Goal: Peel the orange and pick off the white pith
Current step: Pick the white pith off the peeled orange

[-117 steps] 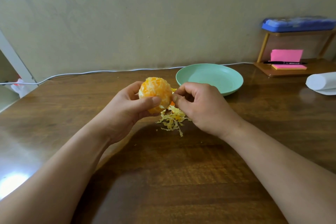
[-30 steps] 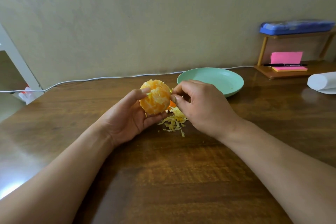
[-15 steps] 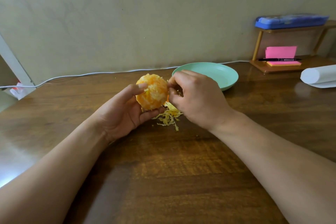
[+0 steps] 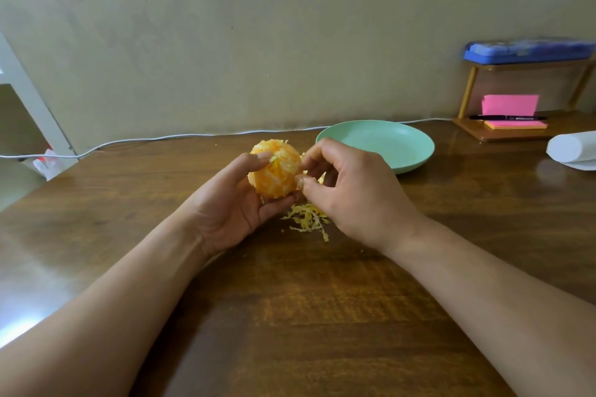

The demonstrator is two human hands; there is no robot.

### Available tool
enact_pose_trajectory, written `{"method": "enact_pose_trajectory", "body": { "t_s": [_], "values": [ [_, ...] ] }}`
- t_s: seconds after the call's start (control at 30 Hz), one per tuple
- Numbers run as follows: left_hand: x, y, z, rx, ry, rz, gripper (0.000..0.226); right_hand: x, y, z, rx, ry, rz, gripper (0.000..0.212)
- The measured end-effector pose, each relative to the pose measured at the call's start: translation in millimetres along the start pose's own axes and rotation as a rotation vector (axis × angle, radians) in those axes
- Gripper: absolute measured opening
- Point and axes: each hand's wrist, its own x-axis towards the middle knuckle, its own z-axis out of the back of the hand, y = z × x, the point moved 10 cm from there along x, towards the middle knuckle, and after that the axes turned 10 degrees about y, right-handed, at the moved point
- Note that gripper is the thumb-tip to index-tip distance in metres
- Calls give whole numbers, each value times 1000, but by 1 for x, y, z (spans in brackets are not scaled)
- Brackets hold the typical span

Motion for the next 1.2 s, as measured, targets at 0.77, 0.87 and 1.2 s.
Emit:
{"method": "enact_pose_trajectory", "body": {
  "t_s": [0.77,0.87,1.2],
  "values": [
    [2,-6,0,185,-153,-98,68,1,21,12,-309,-210,149,14],
    [2,-3,-4,138,-108,-84,63,2,5,14,-140,-200,65,10],
    [-1,-10,4,157,-159,-102,71,2,-12,2,67,-36,-13,14]
  ]
}}
